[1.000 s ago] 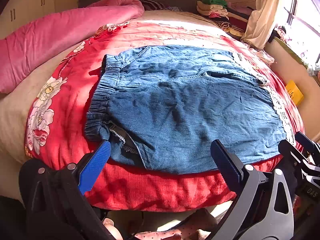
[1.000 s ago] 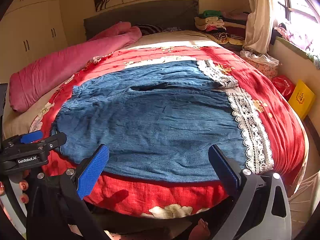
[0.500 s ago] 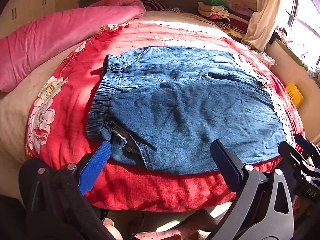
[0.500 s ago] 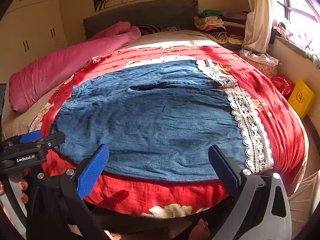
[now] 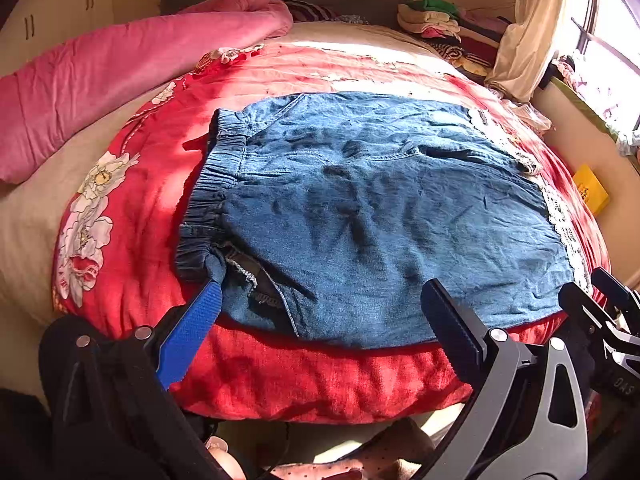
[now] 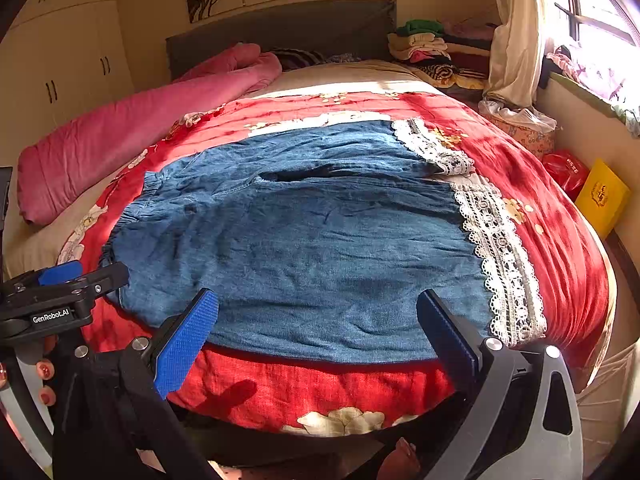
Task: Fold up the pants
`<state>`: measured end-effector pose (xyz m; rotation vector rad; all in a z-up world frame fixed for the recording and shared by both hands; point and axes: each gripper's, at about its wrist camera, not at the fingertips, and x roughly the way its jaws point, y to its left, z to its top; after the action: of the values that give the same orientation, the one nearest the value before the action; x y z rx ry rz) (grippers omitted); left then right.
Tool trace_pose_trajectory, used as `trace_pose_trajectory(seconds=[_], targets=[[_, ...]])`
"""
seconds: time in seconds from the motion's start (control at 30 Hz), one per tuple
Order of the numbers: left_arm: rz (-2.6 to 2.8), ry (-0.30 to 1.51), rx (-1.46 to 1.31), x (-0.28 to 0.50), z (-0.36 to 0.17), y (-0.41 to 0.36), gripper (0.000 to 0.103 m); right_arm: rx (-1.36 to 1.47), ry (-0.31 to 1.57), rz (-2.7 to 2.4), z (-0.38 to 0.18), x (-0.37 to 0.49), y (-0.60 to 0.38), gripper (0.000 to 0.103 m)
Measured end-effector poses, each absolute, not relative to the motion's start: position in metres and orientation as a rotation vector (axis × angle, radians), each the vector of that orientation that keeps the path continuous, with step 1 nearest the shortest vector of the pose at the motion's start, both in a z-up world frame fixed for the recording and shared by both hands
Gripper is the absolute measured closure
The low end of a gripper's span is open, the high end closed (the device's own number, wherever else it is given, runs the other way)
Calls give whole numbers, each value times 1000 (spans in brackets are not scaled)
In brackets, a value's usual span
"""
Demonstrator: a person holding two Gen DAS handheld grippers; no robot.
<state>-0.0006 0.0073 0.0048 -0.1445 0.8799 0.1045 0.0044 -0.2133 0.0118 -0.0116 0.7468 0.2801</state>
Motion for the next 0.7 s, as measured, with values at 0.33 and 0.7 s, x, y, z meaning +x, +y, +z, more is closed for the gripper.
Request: trace_pose_trajectory(seconds=[0.33, 0.7], targets=[[104, 881, -145, 0, 4, 8, 9, -13, 748, 280, 11, 5, -213, 4], [119, 885, -164, 7, 1, 17, 9, -26, 767, 284, 10, 19, -207, 4]])
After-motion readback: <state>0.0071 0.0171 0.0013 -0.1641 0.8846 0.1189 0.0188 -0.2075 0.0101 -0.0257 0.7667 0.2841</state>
